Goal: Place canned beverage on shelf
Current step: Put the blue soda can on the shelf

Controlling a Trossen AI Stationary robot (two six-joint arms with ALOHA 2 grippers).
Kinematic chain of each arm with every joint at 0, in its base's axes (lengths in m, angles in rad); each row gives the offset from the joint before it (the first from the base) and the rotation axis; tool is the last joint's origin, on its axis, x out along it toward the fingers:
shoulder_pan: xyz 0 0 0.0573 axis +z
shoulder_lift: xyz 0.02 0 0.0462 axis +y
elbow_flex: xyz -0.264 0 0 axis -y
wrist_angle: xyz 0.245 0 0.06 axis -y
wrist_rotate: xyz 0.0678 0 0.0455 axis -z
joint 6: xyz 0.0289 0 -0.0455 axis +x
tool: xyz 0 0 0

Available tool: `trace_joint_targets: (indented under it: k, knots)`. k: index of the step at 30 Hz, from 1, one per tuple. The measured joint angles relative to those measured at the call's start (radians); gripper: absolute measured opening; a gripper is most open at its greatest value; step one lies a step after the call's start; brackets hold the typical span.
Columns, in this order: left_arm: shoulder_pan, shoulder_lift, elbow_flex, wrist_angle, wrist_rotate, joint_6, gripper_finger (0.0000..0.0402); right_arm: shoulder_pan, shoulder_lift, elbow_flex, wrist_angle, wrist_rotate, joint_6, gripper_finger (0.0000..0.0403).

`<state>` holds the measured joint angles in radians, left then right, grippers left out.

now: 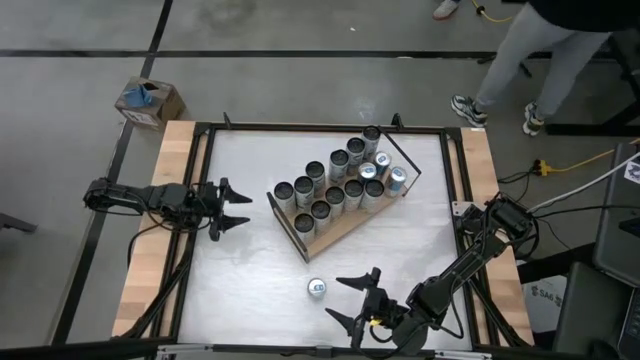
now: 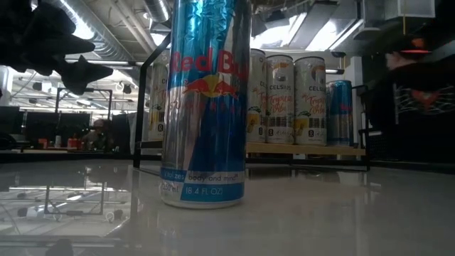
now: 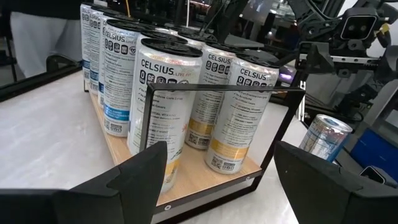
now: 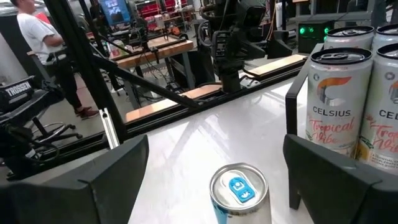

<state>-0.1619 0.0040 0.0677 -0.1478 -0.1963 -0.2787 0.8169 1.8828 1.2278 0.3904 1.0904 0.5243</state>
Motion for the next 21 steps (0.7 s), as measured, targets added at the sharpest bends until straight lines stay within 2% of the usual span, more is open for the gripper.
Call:
trace_joint_targets:
  k: [9, 21]
  knots:
    - [0.000, 0.000, 0.000, 0.000, 0.000, 0.000, 0.0289, 0.001, 0.000, 0.000, 0.001, 0.078, 0.003, 0.0360]
    - [0.000, 0.000, 0.000, 0.000, 0.000, 0.000, 0.0289, 0.002, 0.046, 0.000, 0.014, 0.094, 0.113, 0.0360]
